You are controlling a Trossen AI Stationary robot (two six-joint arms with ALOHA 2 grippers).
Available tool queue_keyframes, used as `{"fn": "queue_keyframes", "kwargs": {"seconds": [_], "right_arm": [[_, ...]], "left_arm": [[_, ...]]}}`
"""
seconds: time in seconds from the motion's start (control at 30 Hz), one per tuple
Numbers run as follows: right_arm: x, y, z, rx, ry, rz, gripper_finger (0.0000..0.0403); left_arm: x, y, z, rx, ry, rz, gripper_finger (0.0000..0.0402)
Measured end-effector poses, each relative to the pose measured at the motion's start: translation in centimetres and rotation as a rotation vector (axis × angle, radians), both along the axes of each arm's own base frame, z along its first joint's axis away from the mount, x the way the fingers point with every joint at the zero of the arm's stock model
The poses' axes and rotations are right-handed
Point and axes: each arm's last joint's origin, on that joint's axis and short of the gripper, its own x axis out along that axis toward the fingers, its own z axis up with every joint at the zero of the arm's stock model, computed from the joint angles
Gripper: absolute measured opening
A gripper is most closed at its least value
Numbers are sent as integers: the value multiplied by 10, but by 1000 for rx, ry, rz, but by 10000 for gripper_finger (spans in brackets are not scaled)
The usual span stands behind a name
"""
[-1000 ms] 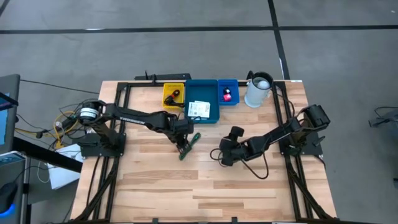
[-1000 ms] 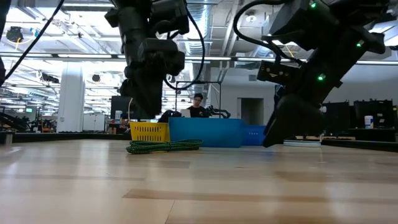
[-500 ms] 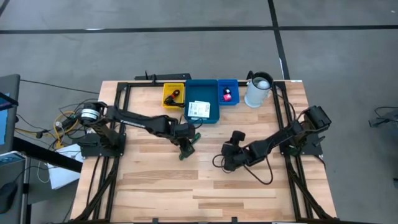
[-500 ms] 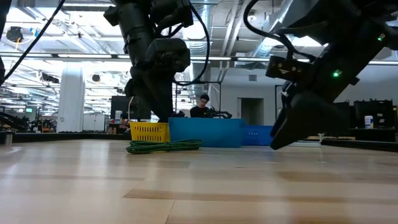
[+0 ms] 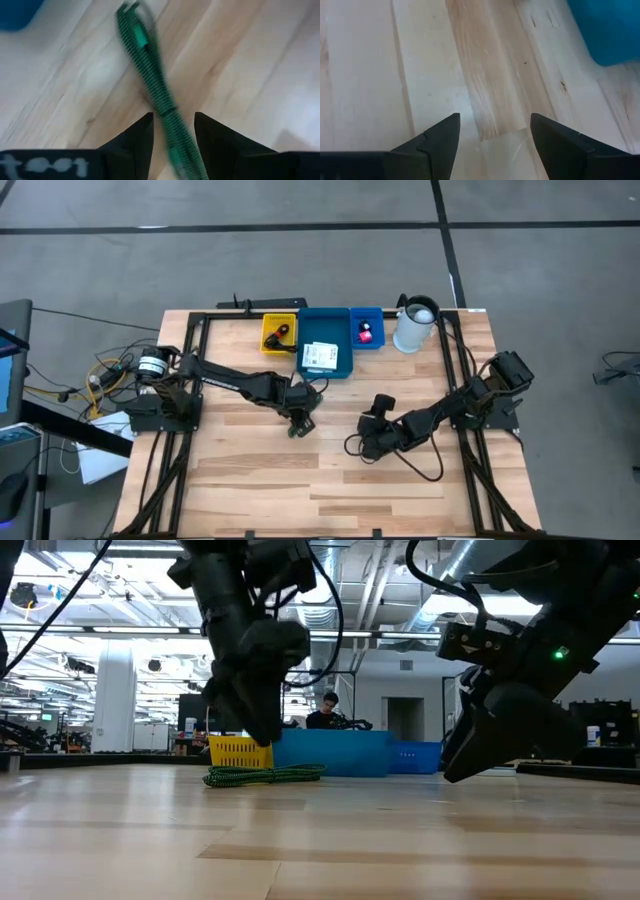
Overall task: Pick and place items into bin
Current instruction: Put the green charger cable into the yellow bin
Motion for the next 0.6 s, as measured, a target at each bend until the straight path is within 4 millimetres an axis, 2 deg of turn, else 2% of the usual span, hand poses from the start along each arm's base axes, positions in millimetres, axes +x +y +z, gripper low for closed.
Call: {"fn": "queue_keyframes", "kwargs": {"seconds": [0.6], "right_arm": [[-1, 0, 0, 0, 7, -1, 235]], "left_arm": [[5, 2, -24, 21, 71, 4, 132]]}}
